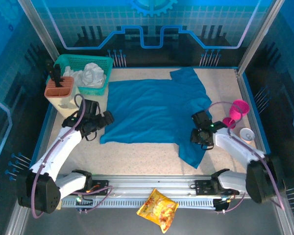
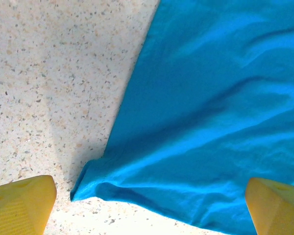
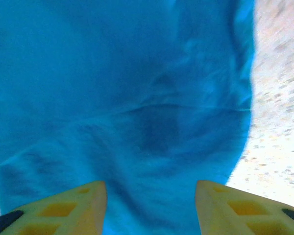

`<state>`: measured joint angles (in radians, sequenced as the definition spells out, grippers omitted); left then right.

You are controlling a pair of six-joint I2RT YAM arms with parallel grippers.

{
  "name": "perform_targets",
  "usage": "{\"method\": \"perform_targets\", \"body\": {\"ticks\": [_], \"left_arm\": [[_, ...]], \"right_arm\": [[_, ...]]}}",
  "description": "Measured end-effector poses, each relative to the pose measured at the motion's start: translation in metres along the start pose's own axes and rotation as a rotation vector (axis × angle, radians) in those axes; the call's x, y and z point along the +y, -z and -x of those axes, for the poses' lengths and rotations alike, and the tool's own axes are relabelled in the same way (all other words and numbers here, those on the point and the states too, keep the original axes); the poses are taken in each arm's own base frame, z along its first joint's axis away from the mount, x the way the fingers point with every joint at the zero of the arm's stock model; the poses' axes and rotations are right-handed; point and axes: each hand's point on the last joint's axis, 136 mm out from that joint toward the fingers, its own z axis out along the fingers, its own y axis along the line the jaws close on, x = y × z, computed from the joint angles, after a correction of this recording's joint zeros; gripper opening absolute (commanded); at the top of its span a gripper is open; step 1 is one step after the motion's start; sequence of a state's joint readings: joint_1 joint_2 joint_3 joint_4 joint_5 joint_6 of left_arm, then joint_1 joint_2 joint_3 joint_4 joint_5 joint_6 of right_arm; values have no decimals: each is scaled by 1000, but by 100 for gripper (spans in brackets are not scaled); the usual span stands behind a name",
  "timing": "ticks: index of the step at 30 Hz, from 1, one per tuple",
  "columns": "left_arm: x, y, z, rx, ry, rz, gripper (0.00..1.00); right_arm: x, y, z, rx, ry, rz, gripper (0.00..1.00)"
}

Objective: Fold and stack the t-shirts

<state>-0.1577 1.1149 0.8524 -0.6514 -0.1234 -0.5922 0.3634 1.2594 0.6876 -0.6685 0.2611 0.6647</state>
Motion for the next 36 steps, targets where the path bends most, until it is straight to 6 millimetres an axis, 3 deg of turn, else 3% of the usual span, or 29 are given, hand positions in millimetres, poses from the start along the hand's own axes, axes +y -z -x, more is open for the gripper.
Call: {"method": "perform_targets", "body": {"ticks": [4, 9, 16, 21, 25, 28, 31, 33, 36], "left_arm": [[-5, 6, 6, -11, -7, -9, 99], [-4, 8, 5, -4, -15, -3, 99], [0, 8, 1, 14, -19, 13, 99], [1, 3, 0, 35, -20, 29, 100], [1, 1, -1, 40, -20, 34, 99], [0, 1, 0, 41, -21, 34, 99], [-1, 1, 2, 43, -21, 34, 99], [-3, 0, 2, 49, -20, 31, 99], [-5, -4, 0, 64, -21, 26, 99]], "right_arm": [[1, -36, -7, 118, 1, -37, 36], [1, -47, 41, 103, -84, -6, 33], [-31, -62, 102, 89, -174, -27, 28], [-22, -63, 132, 79, -99, -9, 29], [-3, -43, 130, 62, 33, -18, 41], [24, -6, 117, 10, 186, -32, 50], [47, 30, 98, -47, 292, -11, 53], [46, 39, 81, -44, 319, -11, 54], [25, 27, 51, 27, 327, -58, 43]]}}
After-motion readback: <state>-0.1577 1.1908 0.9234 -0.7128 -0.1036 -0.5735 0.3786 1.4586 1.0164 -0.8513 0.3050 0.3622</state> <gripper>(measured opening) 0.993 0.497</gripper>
